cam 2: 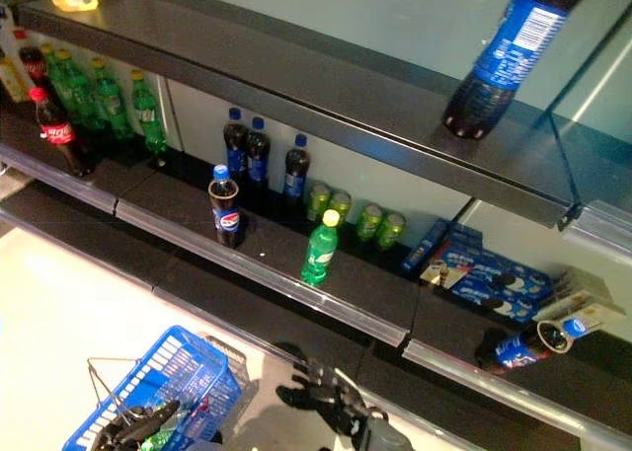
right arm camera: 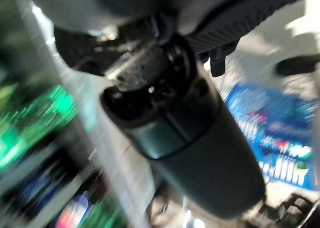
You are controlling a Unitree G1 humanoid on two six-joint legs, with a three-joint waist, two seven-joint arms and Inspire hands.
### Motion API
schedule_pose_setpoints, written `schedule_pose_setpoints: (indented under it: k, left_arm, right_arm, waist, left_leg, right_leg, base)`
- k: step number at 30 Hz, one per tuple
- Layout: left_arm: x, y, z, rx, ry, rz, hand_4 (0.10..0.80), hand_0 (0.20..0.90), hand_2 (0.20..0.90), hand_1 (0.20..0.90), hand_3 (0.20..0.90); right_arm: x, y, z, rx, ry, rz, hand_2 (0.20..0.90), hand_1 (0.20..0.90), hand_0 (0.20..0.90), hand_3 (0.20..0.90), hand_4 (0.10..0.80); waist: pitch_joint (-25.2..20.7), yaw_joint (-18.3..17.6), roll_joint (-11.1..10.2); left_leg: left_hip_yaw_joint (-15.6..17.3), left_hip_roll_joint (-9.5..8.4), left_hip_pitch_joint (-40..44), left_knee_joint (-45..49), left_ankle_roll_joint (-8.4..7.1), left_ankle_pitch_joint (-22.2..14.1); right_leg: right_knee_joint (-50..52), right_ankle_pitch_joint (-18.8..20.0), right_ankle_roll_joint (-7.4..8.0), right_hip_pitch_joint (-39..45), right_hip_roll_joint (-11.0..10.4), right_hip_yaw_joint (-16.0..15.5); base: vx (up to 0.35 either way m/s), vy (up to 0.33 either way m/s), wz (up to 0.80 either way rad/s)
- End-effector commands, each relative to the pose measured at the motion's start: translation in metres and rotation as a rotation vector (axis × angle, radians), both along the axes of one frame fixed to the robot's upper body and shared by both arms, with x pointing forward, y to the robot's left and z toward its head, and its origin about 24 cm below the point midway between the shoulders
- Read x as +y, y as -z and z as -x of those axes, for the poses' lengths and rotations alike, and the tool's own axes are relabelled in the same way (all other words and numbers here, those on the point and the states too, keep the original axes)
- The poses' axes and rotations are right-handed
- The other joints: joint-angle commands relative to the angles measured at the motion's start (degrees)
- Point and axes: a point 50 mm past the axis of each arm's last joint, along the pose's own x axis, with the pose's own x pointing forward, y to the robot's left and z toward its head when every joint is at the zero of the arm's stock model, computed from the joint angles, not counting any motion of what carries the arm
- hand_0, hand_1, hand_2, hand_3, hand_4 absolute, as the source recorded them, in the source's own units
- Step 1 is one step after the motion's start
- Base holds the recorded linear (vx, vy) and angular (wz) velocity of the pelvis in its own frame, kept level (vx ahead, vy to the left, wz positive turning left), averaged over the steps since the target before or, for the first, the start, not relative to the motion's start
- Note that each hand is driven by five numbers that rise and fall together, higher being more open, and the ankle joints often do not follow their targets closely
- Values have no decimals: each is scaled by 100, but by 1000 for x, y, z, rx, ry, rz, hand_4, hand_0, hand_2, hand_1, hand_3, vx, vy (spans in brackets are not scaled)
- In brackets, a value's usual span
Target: Pick up the drink and place into the basket.
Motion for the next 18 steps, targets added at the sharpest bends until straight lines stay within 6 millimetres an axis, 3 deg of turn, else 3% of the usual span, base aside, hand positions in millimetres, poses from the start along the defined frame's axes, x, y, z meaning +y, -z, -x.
schedule_pose_setpoints:
  k: [1,4,5,8,18]
  left_arm:
    - [6,-30,-57,-313,17,-81,100,300,300,300,200]
    - [5,-26,-55,-294,9,-65,100,300,300,300,200]
    - [3,-21,-50,-271,10,-49,100,300,300,300,200]
    - [0,-14,-49,-229,-10,-29,100,300,300,300,200]
    - [-3,-8,-44,-219,-84,9,100,300,300,300,200]
  right_arm:
    - [-5,-6,-20,-89,23,48,900,900,900,900,800]
    - [-12,6,-9,-6,80,61,900,900,900,900,800]
    - [-25,21,7,69,109,124,900,900,900,900,800]
    - [-43,37,35,195,155,243,900,900,900,900,800]
    - [-54,40,44,159,143,376,900,900,900,900,800]
  waist:
    - [-192,32,205]
    - [-214,11,230]
    - [-241,-2,276]
    - [-287,-8,347]
    - [-344,-123,422]
  left_leg:
    - [53,-17,-172,-18,84,134]
    - [82,-9,-138,-50,87,120]
    - [118,-11,-65,-142,81,119]
    - [132,-18,-29,-268,76,113]
    - [165,-13,-1,-286,85,65]
  right_leg:
    - [141,-11,139,184,-245,-146]
    - [83,27,150,196,-269,-151]
    - [-34,107,181,220,-300,-180]
    - [-178,202,217,233,-324,-229]
    - [-139,151,183,178,-289,-159]
  base:
    - [-46,-9,2]
    - [-39,2,-2]
    - [-43,9,4]
    - [-70,10,3]
    - [-14,10,2]
